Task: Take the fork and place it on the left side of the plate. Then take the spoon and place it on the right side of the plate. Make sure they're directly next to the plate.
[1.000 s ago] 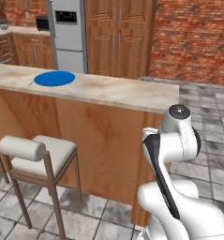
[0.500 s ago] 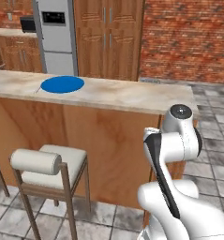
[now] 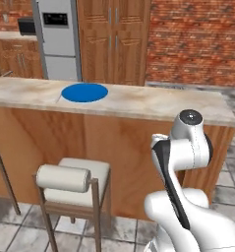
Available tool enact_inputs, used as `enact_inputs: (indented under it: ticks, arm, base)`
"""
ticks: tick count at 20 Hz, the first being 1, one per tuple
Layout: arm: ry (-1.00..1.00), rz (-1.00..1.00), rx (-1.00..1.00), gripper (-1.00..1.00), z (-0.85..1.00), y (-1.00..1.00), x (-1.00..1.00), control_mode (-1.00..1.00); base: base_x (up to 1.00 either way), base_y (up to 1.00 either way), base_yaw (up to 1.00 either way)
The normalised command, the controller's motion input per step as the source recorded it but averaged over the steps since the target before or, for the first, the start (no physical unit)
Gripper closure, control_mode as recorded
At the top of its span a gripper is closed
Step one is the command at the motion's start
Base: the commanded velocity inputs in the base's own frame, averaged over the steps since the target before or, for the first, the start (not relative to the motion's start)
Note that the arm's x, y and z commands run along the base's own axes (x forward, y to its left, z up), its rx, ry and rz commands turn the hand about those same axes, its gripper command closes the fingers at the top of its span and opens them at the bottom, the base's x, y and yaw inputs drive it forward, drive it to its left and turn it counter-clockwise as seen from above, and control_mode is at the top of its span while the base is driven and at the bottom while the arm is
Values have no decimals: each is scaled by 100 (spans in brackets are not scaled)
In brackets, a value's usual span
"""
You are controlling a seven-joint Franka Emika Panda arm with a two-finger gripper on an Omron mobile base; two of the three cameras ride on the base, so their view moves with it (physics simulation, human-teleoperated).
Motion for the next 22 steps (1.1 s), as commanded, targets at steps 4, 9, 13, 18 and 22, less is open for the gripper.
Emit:
enact_inputs:
  ticks: [4, 9, 13, 18, 22]
  arm:
    - [0, 0, 0, 100, 0, 0, 0, 100]
    - [0, 0, 0, 100, 0, 0, 0, 100]
    - [0, 0, 0, 100, 0, 0, 0, 100]
    - [0, 0, 0, 100, 0, 0, 0, 100]
    - [0, 0, 0, 100, 0, 0, 0, 100]
  base:
    - [49, 52, -11]
    - [44, 20, -13]
    - [33, 0, -23]
    - [31, 0, -29]
    - [43, 0, -27]
